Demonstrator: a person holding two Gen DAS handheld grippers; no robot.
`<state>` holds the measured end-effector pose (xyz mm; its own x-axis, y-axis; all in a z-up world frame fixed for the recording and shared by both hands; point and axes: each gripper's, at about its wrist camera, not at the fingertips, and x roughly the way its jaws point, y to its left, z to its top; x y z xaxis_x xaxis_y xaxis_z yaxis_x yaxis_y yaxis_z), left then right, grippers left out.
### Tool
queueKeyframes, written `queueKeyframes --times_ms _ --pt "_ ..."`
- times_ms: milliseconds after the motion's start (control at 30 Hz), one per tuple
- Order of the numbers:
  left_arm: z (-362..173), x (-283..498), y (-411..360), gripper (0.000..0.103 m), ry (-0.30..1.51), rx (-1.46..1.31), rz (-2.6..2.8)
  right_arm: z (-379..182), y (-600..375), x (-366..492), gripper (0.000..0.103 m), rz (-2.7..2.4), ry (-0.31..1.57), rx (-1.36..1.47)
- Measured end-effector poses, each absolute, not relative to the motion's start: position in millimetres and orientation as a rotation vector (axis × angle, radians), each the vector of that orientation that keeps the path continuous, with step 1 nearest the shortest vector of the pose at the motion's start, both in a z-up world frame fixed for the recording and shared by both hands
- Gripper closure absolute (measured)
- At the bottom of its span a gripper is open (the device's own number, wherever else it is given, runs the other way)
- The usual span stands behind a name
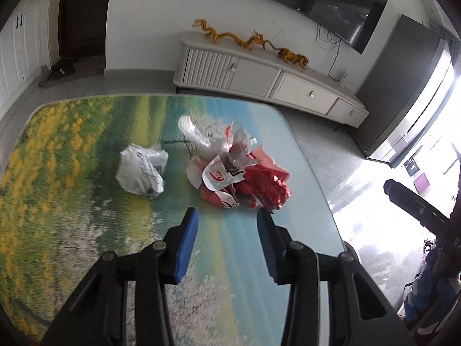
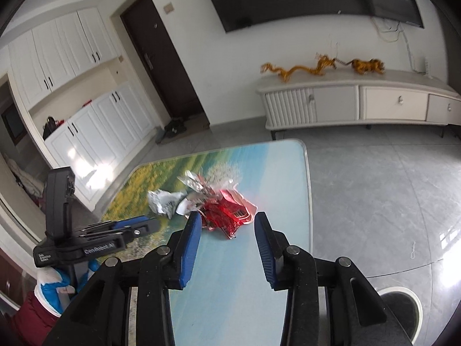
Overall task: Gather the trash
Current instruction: 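Move both grippers back over the remaining trash on the table, then grasp the red-white wrapper with the left gripper while the right grasps a red wrapper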
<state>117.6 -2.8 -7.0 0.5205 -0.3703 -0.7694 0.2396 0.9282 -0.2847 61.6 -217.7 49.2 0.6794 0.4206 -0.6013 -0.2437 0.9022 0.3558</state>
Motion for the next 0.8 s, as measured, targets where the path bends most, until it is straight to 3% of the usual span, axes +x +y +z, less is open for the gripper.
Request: queueKeyframes --times_ms 267,533,800 --pt "-50 145 -13 0.063 0.996 -0.217 -0.379 3 -195 108 0.067 0.451 0.819 0.225" --pt "-61 161 -8 0.063 0.977 -0.311 -0.351 -22 -179 135 0.067 0.500 0.854 0.197" --pt "-67 172 -7 0.065 0.983 -0.297 -0.316 -43 -172 147 0.074 0.518 0.886 0.180"
